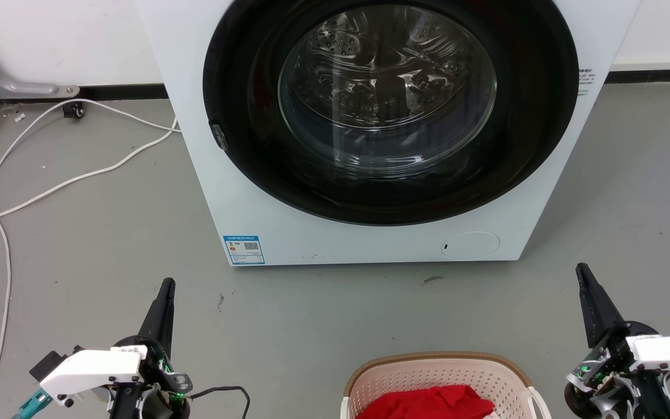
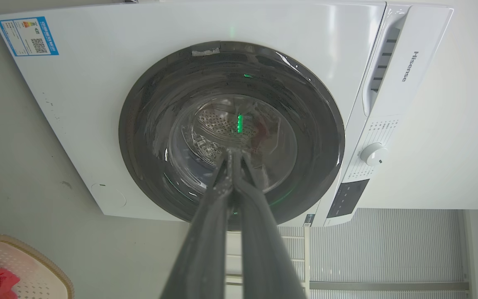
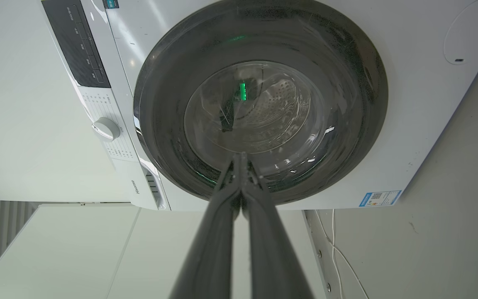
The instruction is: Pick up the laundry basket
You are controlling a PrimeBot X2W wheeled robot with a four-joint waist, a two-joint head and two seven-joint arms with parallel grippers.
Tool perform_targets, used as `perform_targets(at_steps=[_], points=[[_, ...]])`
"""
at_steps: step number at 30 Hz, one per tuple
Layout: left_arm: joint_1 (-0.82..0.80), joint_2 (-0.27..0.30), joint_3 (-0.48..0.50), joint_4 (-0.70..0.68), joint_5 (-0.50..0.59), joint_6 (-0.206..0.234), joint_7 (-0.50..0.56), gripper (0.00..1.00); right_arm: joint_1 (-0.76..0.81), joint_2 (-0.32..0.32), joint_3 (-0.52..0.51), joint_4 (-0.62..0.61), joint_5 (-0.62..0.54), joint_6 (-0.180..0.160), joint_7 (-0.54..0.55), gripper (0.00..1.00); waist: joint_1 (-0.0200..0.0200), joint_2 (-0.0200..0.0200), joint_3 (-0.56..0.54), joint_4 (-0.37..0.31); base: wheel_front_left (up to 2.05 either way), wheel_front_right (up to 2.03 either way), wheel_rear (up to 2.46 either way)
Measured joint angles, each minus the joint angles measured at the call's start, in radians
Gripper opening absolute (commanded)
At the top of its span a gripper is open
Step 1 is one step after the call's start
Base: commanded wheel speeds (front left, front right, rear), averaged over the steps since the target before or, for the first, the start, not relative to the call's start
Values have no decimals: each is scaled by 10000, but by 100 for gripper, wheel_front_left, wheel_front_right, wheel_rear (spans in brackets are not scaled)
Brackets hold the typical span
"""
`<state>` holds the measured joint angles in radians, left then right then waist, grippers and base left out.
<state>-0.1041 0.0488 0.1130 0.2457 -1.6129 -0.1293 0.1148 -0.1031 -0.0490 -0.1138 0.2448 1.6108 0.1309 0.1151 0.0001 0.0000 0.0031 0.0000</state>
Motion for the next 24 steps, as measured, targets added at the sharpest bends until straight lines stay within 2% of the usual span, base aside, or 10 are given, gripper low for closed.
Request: perform_targets(at_steps=[18,19,24], points=[[0,0,0,0,0,0,0,0,0,0,0,0,0,0,0,0,0,0,0,0,0,0,0],[24,-10,-6,50,0,4,-4,100,25,2,4,48,-2,0,0,100,0,0,0,0,0,0,0],[359,-61,-69,299,8,23,-96,100,373,23,31,305,-35,-2,-100,100,0,0,2,0,0,0,0]])
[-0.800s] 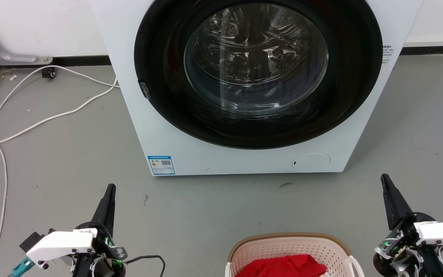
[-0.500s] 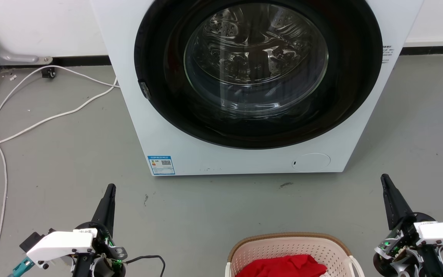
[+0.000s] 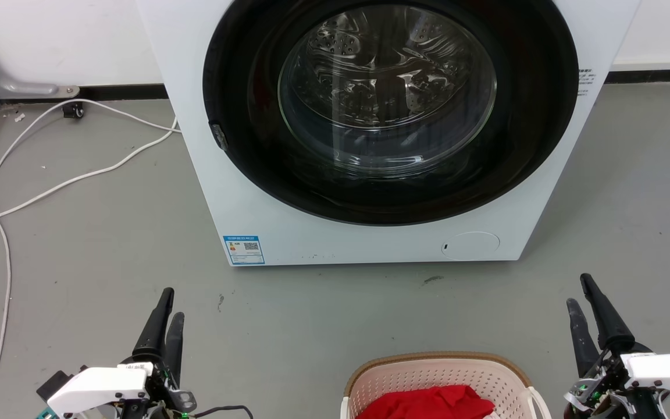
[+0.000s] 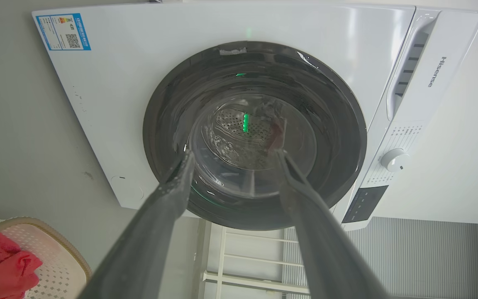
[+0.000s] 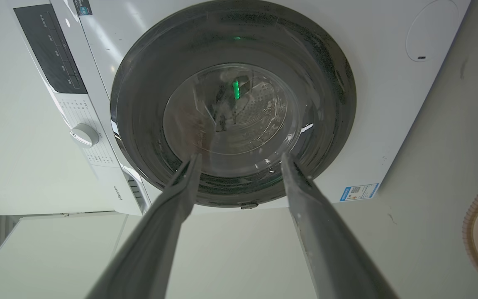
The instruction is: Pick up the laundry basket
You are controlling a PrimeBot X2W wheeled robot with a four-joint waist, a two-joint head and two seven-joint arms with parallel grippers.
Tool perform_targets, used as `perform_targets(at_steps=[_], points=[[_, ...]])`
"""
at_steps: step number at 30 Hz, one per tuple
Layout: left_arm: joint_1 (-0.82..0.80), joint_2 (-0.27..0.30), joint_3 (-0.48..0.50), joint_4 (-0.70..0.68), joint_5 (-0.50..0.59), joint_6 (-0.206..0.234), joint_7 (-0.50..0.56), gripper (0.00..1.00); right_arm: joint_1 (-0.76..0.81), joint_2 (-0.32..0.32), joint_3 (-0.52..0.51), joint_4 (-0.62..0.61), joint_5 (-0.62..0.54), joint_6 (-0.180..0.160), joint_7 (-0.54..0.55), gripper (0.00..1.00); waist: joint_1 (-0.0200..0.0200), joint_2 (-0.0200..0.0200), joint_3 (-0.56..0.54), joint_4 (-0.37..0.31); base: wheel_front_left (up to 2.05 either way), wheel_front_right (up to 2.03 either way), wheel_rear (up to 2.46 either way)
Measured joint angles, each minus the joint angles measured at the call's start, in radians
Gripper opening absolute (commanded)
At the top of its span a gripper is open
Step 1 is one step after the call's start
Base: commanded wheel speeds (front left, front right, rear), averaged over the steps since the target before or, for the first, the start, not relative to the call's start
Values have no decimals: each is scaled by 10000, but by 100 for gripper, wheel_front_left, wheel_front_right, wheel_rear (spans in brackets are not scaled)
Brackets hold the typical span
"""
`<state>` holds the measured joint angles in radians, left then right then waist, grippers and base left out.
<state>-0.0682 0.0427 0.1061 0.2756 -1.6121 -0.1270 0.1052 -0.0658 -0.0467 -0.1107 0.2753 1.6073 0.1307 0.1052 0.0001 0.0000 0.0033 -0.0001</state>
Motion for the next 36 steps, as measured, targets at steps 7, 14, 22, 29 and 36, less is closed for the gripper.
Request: perform_targets(at_steps=[7,14,22,29,36], points=[[0,2,23,-186,802,10,-343,100,54,2,-25,-245,-874,0,-353,100,0,0,5,5,0,0,0],[4,4,0,-552,2067,130,-663,100,143,2,138,-800,-2652,0,-669,100,0,0,3,21,0,0,0],[50,8,-251,-972,3722,401,-1011,100,305,2,357,-1381,-4621,0,-1009,100,0,0,0,32,0,0,0],[137,12,-510,-1239,5150,612,-1277,100,511,2,477,-1758,-6134,0,-1273,100,0,0,-10,48,0,0,0],[203,15,-755,-1436,6525,792,-1538,100,608,2,529,-2044,-7513,0,-1530,100,0,0,-9,67,0,0,0]])
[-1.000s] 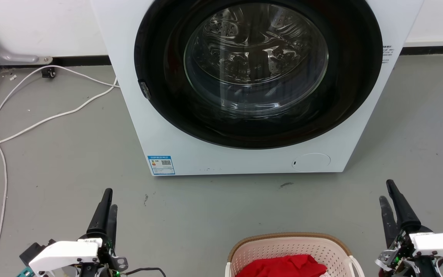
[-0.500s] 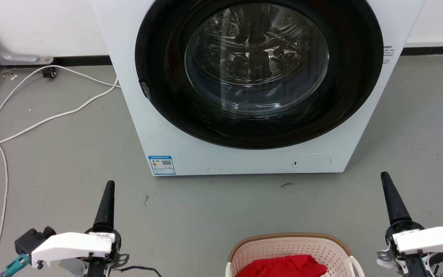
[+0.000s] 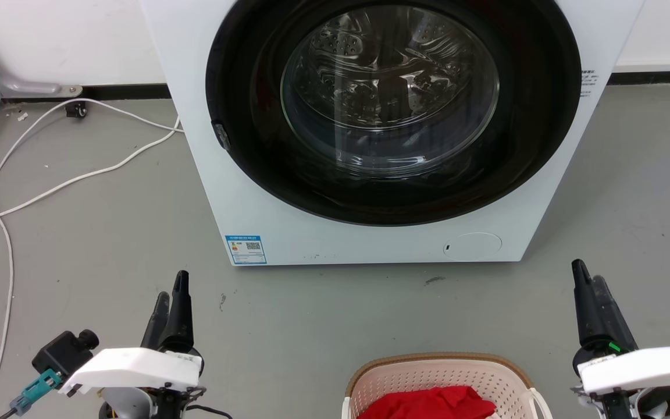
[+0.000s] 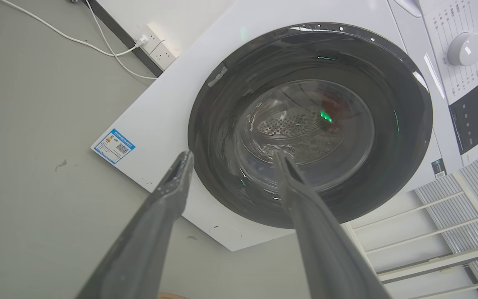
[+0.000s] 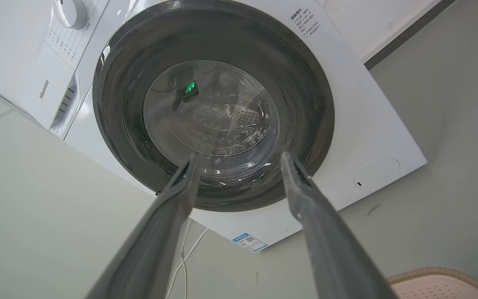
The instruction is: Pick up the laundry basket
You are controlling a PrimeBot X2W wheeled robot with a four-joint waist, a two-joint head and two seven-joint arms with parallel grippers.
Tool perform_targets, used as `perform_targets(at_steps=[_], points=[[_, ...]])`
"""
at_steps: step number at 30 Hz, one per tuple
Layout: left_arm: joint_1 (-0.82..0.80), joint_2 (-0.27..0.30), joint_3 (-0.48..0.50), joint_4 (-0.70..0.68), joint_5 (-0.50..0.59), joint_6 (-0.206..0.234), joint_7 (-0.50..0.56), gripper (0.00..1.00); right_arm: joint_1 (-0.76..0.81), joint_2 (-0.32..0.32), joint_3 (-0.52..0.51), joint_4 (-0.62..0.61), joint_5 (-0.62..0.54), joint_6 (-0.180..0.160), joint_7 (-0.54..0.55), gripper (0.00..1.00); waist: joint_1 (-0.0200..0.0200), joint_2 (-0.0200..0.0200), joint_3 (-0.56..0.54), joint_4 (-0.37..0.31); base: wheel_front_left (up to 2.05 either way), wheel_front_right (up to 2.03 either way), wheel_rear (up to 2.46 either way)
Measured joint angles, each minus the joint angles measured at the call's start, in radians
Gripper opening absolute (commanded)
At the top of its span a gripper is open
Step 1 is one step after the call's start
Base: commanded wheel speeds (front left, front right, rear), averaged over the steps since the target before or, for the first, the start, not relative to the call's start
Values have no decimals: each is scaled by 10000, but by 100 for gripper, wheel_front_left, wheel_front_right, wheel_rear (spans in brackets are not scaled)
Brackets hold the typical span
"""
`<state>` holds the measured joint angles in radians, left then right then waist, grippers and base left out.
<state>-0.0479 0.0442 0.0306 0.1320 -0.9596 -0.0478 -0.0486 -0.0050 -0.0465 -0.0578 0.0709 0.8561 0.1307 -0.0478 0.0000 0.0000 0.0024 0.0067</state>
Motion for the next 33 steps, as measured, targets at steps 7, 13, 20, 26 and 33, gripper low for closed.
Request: perform_targets(at_steps=[7,13,20,26,33], points=[[10,4,-196,-173,1097,82,-240,100,143,-2,0,-247,-1091,0,-242,100,0,0,-1,39,0,0,0],[46,8,-322,-249,1981,157,-435,100,266,-2,48,-453,-1954,0,-414,100,0,0,-12,58,0,0,0],[83,13,-495,-307,2984,311,-625,100,323,-2,150,-736,-2953,0,-648,100,0,0,-11,74,0,0,0],[93,15,-570,-353,3703,395,-790,100,452,-2,213,-926,-3684,0,-802,100,0,0,0,82,0,0,0],[136,19,-679,-364,4485,468,-974,100,529,-2,234,-1122,-4441,0,-991,100,0,0,9,90,0,0,0]])
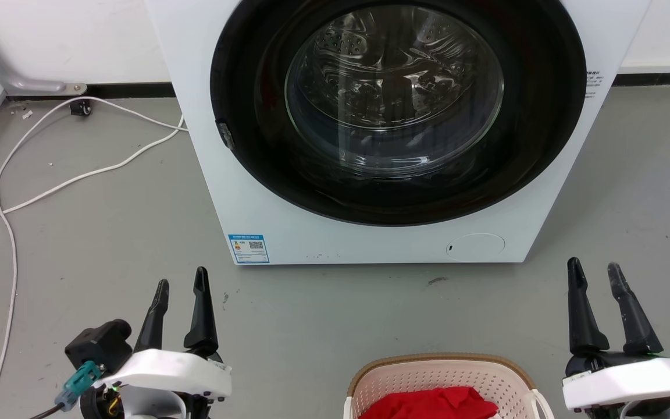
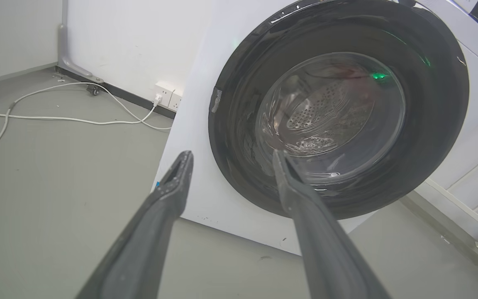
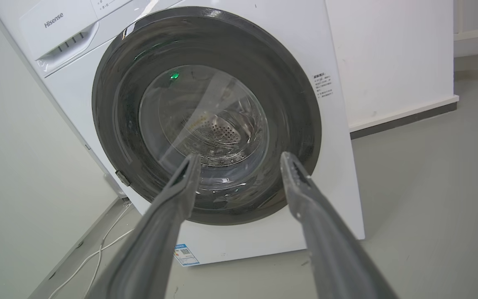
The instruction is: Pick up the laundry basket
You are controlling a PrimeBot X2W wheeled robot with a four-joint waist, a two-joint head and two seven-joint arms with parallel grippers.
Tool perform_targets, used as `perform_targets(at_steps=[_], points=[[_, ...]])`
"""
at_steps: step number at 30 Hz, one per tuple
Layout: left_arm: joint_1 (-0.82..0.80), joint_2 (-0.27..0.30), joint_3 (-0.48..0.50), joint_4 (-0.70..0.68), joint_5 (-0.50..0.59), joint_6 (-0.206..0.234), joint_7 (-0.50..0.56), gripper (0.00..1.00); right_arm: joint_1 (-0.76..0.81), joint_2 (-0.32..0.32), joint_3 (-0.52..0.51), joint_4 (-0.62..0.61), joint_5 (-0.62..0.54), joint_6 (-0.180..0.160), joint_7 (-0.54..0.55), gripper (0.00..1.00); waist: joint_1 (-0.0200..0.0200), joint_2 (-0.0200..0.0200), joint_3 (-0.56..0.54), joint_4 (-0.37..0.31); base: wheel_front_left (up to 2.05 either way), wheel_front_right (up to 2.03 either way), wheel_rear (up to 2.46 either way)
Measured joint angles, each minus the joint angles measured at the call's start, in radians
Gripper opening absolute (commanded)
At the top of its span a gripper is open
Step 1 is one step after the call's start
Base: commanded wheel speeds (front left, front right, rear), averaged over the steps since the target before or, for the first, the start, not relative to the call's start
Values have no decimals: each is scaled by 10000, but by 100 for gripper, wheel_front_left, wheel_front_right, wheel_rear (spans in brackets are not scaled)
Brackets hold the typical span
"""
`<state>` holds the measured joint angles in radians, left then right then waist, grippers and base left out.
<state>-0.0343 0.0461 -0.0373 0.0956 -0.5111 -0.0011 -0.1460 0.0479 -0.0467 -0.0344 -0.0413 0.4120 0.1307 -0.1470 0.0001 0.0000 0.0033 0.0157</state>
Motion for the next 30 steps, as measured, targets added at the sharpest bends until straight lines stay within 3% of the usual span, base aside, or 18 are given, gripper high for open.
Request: perform_targets(at_steps=[30], points=[[204,19,-422,-104,2778,232,-740,100,411,-6,27,-364,-2125,2,-727,100,0,0,-59,44,0,0,0]])
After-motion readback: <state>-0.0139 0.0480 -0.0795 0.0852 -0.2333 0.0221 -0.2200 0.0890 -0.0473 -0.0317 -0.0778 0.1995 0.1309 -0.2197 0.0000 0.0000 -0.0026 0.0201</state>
